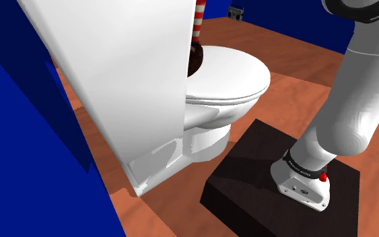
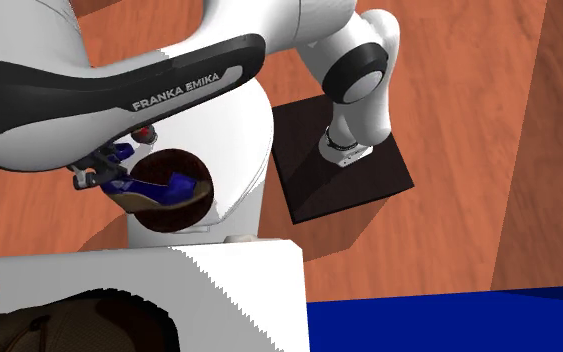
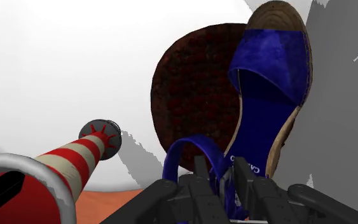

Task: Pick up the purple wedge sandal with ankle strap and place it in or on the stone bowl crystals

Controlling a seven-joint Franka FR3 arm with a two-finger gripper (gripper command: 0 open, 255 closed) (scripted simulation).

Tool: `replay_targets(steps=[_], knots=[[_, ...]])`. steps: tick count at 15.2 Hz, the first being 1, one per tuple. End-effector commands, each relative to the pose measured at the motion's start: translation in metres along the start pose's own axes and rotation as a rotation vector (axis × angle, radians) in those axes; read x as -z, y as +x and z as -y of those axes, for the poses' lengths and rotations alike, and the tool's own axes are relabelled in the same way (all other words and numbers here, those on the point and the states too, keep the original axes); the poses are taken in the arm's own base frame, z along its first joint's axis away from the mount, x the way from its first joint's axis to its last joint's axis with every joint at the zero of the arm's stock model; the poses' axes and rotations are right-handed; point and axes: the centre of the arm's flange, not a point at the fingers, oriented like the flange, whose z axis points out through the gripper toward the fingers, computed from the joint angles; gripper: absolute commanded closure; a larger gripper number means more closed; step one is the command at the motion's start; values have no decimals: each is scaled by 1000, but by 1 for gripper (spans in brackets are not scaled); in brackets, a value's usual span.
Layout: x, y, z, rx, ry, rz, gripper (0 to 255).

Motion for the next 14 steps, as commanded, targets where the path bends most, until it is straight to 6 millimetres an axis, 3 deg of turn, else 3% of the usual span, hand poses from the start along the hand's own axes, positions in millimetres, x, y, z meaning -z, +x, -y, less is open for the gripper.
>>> replay_targets(steps=[1, 14], knots=[[-9, 3, 0, 0, 0, -1, 255], [-79, 4, 0, 0, 0, -1, 255]])
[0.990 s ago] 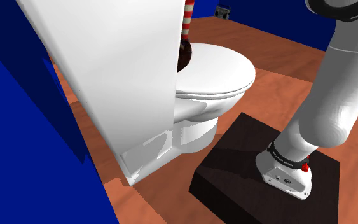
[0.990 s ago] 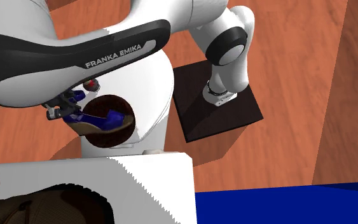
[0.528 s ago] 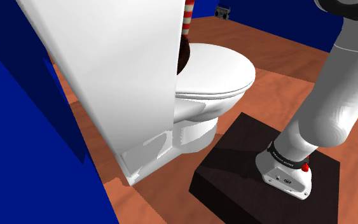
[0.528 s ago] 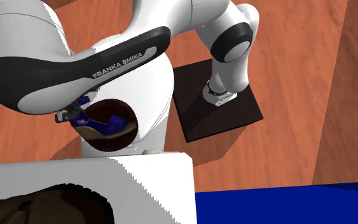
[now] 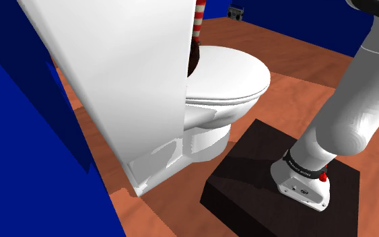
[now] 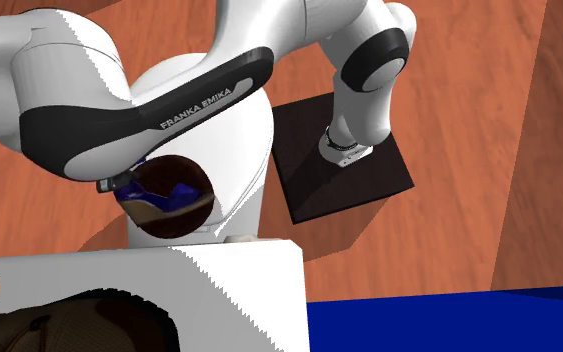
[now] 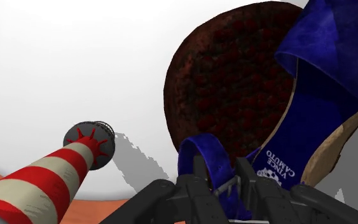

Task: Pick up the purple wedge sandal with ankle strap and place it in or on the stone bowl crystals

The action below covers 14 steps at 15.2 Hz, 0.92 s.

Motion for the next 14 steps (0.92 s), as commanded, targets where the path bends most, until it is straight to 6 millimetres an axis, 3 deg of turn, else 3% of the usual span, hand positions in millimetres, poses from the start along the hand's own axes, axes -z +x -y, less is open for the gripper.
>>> replay_targets(steps=[1, 8, 9, 13, 14], knots=[[-24, 2, 7, 10, -4, 41, 255], [-24, 2, 7, 10, -4, 41, 255], [-29, 4, 4, 10, -3, 40, 0], [-35, -1, 2, 11, -3, 41, 0], [-24, 2, 7, 10, -4, 41, 0]])
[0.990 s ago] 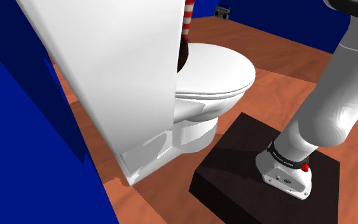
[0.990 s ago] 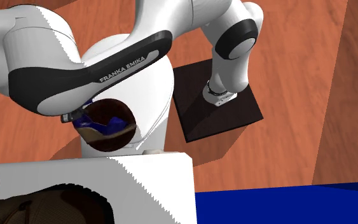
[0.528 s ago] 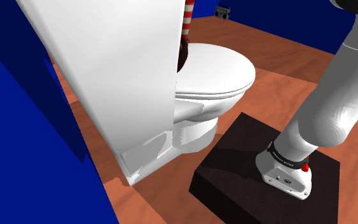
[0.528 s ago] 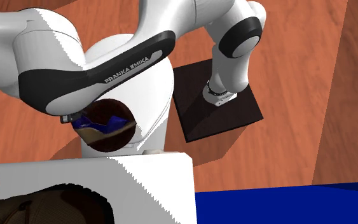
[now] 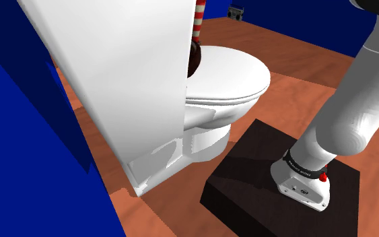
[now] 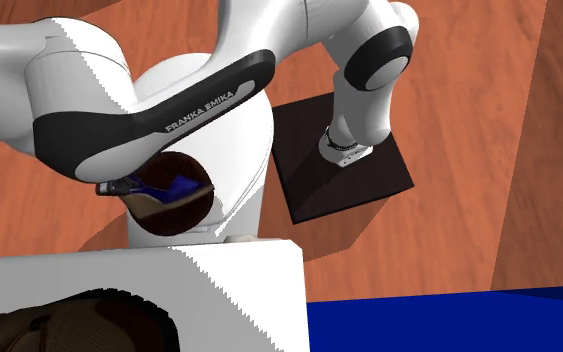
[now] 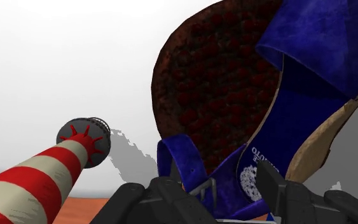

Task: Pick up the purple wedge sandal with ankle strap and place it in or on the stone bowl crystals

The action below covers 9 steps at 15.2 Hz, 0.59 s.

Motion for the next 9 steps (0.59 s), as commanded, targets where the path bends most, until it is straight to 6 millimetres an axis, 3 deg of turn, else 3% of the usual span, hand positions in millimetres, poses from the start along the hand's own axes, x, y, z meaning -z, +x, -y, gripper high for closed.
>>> replay_targets(steps=[1, 4, 9], knots=[[-3, 2, 7, 5, -12, 62, 0], [34, 4, 7, 5, -12, 62, 0], [34, 4, 7, 5, -12, 62, 0]])
